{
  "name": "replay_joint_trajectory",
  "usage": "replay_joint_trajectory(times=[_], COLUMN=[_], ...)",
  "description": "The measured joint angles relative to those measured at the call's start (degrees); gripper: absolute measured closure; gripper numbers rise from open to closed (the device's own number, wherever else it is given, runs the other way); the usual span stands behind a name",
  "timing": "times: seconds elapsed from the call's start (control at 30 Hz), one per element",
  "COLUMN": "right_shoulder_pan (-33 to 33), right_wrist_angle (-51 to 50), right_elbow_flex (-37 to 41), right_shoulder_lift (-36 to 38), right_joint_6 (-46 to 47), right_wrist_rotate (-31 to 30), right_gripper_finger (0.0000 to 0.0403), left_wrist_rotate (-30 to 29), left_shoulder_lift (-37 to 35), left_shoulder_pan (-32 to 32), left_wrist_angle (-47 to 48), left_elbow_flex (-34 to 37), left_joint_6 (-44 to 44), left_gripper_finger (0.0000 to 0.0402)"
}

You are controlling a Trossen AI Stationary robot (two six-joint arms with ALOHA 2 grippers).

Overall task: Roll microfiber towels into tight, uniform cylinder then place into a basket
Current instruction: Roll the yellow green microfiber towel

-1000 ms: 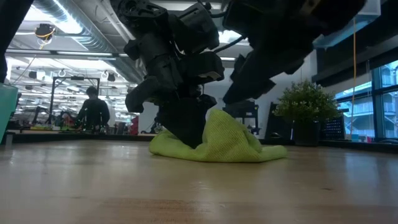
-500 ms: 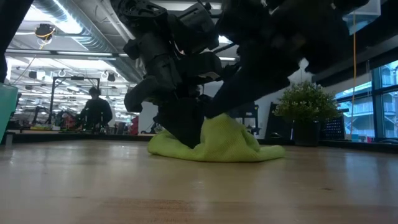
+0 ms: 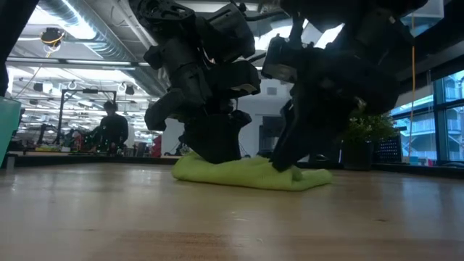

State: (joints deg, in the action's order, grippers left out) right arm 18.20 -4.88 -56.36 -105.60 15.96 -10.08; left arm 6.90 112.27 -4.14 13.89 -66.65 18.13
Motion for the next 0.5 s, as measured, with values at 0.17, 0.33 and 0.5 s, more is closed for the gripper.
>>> replay_joint_trajectory(times=[0.17, 0.33, 0.5], right_shoulder_pan=[0.0, 0.0, 0.0], right_wrist_angle=[-1.3, -1.8, -1.6], right_elbow_flex=[0.0, 0.7, 1.3], right_shoulder_lift=[0.0, 0.0, 0.0], right_joint_6=[0.4, 1.9, 3.0], right_wrist_rotate=[0.0, 0.0, 0.0], right_gripper_finger=[0.0241, 0.0241, 0.0241], left_wrist_rotate=[-0.1, -1.2, -3.5], left_shoulder_lift=[-0.8, -5.3, -9.6], left_shoulder_pan=[0.0, 0.0, -0.2], left_wrist_angle=[0.9, 2.0, 4.2], left_elbow_flex=[0.0, 0.1, 0.1], left_joint_6=[0.0, 0.0, 0.2], left_gripper_finger=[0.0312, 0.0312, 0.0312])
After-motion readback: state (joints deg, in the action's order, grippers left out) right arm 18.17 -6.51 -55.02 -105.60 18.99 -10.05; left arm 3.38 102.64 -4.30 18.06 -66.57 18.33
